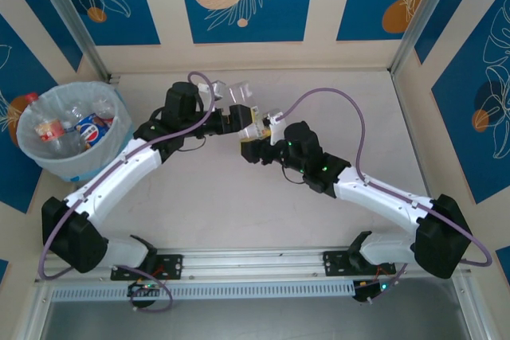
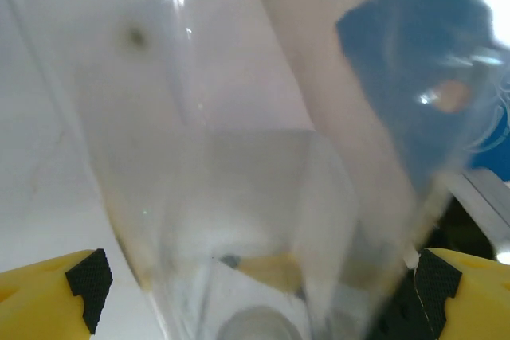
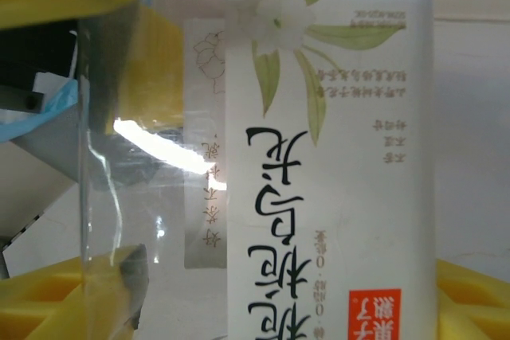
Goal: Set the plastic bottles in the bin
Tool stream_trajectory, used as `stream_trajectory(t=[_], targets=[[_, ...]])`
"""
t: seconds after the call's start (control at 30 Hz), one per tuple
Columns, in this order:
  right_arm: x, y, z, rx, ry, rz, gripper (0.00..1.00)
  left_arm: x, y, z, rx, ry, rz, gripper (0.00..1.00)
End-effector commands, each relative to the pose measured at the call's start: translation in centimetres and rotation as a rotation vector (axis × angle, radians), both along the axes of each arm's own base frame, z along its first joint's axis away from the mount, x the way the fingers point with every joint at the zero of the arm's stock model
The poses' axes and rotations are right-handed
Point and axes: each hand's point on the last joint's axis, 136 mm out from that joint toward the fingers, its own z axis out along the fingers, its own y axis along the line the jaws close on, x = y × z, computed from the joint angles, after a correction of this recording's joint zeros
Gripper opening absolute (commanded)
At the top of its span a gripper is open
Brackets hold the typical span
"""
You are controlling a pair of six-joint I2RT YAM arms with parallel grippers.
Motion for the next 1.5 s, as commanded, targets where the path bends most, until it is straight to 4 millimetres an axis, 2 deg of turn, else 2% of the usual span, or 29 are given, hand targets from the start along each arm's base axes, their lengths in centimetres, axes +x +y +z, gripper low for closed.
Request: stream_trajectory(t=[0.0,0.13,0.27,0.4,0.53,0.73,0.83,0.9,1.17,1.47], targets=[[-1.1,1.1,2.2,0.044,-0.062,0.073,0.45,2.5,1.2,2.1,-0.002,-0.086,0.152,0.96],[-1.1,1.9,2.2,0.067,-0.031,0.099,0.45,3.4,0.4,3.0,-0.050,-0.146,0.136,0.80],[-1.0,2.5,2.0,0.077,-0.019,0.093,0.46,3.5,-0.4,2.6,-0.056,-0.142,0.100,0.62],[-1.0,2.8,1.9,0.088,-0.016,0.092,0.48,3.5,-0.1,2.1,-0.035,-0.131,0.109,0.53],[-1.2,2.9,1.8,0.071,-0.016,0.110,0.60,3.5,0.6,2.7,-0.026,-0.155,0.137,0.45],[-1.9,3.0,2.4,0.063,-0.033,0.160,0.74,3.4,2.2,4.2,-0.038,-0.202,0.168,0.39],[-2.1,2.9,2.6,0.059,-0.020,0.172,0.84,3.5,2.9,4.7,-0.044,-0.208,0.174,0.36],[-2.0,2.7,2.8,0.060,-0.025,0.169,1.00,3.6,3.8,4.8,-0.038,-0.211,0.195,0.34],[-1.1,0.5,3.2,0.033,-0.062,0.096,0.99,3.5,8.6,6.5,-0.012,-0.249,0.278,0.34],[3.7,-6.0,0.8,0.019,0.057,-0.321,1.00,1.8,16.2,9.4,0.091,-0.320,0.466,0.36]])
